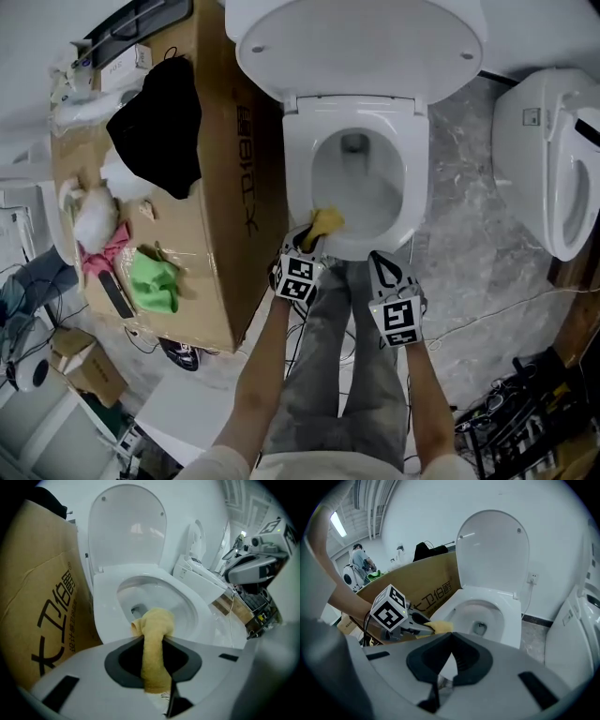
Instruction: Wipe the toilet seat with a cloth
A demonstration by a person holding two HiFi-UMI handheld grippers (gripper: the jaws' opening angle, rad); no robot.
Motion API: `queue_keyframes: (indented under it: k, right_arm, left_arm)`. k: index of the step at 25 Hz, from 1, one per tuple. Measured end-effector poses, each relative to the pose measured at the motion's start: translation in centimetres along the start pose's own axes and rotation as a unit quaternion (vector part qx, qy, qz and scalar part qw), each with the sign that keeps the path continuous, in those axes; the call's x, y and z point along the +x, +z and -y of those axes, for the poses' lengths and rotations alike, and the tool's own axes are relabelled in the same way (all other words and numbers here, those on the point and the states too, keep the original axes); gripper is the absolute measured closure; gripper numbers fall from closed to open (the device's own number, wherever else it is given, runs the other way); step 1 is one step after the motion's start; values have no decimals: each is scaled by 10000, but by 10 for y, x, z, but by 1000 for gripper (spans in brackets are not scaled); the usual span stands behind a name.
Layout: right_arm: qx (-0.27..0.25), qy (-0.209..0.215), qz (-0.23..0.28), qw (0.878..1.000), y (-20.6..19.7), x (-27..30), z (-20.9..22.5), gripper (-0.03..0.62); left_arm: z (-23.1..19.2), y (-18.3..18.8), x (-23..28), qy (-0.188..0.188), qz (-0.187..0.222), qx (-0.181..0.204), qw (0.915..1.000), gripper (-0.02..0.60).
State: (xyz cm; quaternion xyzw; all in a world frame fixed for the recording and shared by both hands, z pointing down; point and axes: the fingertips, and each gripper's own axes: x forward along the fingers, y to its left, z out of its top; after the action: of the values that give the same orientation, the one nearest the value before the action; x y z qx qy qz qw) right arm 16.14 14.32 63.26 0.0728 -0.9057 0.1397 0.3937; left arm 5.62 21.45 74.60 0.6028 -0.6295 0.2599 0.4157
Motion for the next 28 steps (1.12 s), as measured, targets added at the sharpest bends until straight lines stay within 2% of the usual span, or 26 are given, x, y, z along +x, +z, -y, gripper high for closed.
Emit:
queue_keyframes:
  k: [11,28]
  right_arm:
    - [536,-547,-37,9971,-36,-23,5,586]
    - [1166,-1118,-147,9868,-74,-48,26,586]
  left_arm:
    - [45,-18,-1,-253,50,-180,9995,485]
    - [98,-3,15,-685,16,-238,9974,485]
